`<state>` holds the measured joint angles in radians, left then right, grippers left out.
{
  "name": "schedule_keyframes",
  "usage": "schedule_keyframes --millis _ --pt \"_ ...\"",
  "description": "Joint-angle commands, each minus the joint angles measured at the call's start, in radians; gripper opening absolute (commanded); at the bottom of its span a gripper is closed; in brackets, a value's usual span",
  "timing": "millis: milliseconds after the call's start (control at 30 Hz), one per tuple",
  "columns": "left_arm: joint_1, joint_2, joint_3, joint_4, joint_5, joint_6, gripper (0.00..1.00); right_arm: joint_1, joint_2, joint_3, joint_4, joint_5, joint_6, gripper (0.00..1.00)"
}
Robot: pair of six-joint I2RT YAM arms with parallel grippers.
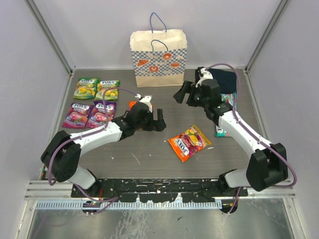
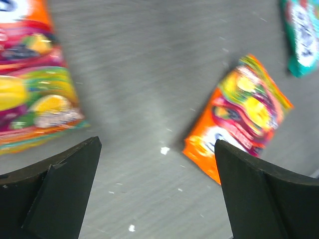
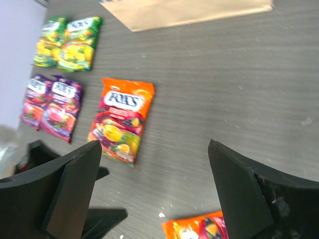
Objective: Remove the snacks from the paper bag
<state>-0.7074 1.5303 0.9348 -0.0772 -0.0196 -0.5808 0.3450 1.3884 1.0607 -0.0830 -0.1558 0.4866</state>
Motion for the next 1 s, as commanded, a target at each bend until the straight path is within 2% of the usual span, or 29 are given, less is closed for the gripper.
schedule_keyframes --millis 0,100,167,400,633,800,867,967 --pt "-0.107 -0.041 -0.059 0.082 0.010 -0.004 0.97 -0.016 -0.019 -0.063 -0.147 0.164 -0.023 0.92" --pt "-0.165 -0.015 -0.116 0.138 0.045 -0.044 0.81 -0.015 -0.070 -0.156 -0.175 0.205 -0.031 0.84" --pt "-0.186 0.016 -0.140 0.190 0.058 -0.079 0.77 -0.023 -0.098 -0.218 -0.169 0.226 -0.043 0.84" --pt "-0.229 0.136 -0.143 0.312 0.082 -0.117 0.71 -0.050 -0.115 -0.358 -0.087 0.162 -0.048 0.80" --pt "-0.232 0.227 -0.140 0.428 0.088 -0.172 0.68 -0.063 -0.082 -0.413 -0.011 0.139 -0.044 0.77" --pt "-0.232 0.280 -0.123 0.449 0.103 -0.200 0.60 -0.077 -0.076 -0.435 0.007 0.134 -0.045 0.73" --pt "-0.231 0.282 -0.123 0.448 0.084 -0.207 0.51 -0.077 -0.085 -0.448 0.007 0.139 -0.046 0.71" --pt "-0.232 0.275 -0.117 0.425 0.042 -0.206 0.29 -0.077 -0.116 -0.472 0.006 0.149 -0.041 0.71"
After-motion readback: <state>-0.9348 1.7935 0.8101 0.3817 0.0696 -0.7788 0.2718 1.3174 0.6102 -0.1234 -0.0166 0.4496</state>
